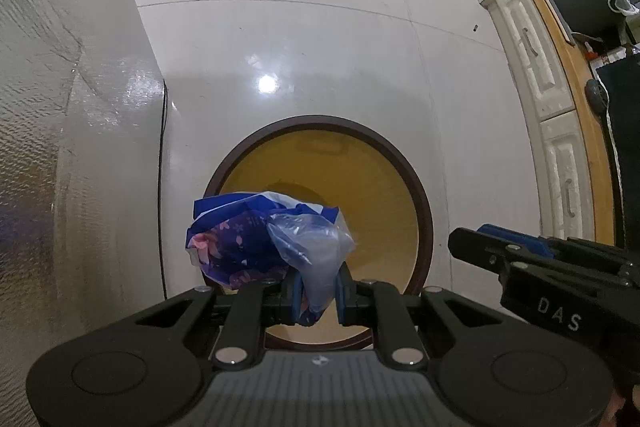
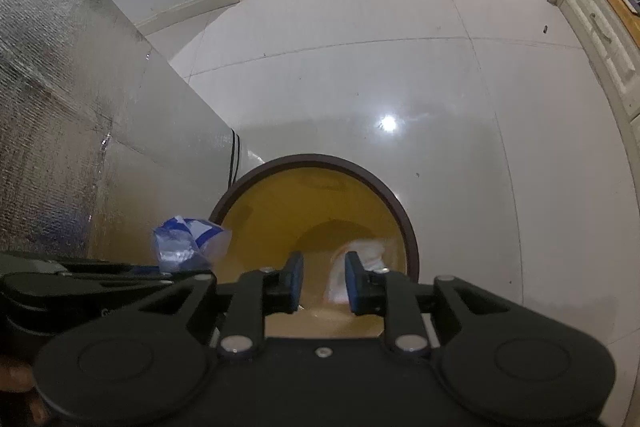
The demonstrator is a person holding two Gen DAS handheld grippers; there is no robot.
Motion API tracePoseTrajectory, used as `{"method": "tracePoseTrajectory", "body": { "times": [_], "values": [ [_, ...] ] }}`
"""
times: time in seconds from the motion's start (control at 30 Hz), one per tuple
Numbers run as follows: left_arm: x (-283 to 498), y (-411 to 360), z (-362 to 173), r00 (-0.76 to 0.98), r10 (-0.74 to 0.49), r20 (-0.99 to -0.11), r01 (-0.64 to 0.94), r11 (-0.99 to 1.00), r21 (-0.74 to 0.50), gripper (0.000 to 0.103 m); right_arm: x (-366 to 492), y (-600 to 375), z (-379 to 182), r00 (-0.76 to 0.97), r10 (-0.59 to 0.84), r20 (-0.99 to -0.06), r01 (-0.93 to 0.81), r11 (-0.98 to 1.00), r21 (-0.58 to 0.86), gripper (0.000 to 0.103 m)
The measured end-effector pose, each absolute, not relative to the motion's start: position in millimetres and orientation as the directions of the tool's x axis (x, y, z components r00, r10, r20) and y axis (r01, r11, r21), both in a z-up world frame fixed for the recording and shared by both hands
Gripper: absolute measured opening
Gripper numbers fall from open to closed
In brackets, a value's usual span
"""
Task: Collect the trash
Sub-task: 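Open the right tool over the bin while the left tool releases its bag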
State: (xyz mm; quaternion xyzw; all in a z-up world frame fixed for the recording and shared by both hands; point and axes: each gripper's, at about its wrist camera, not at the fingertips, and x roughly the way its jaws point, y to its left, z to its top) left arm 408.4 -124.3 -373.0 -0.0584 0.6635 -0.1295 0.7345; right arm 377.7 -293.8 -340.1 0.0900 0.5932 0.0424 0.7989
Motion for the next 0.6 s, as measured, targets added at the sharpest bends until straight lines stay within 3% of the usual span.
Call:
{"method": "tracePoseTrajectory", "body": {
  "times": [0.33,0.43,0.6],
  "values": [
    [409,-132,-375,0.076,-0.317,-0.945,0.141,0.942,-0.305,0.021,379,-302,-346,0.253,0.149,-0.956,0.055,0.984,0.168,0.023],
    [407,-133,-376,0.069,-0.308,-0.949,0.155,0.943,-0.295,0.033,377,-304,-346,0.247,0.144,-0.958,0.053,0.985,0.161,0.023],
    [406,-131,-375,0.071,-0.274,-0.959,0.154,0.953,-0.261,0.045,375,-306,-342,0.243,0.133,-0.961,0.051,0.987,0.150,0.024]
  ]
}}
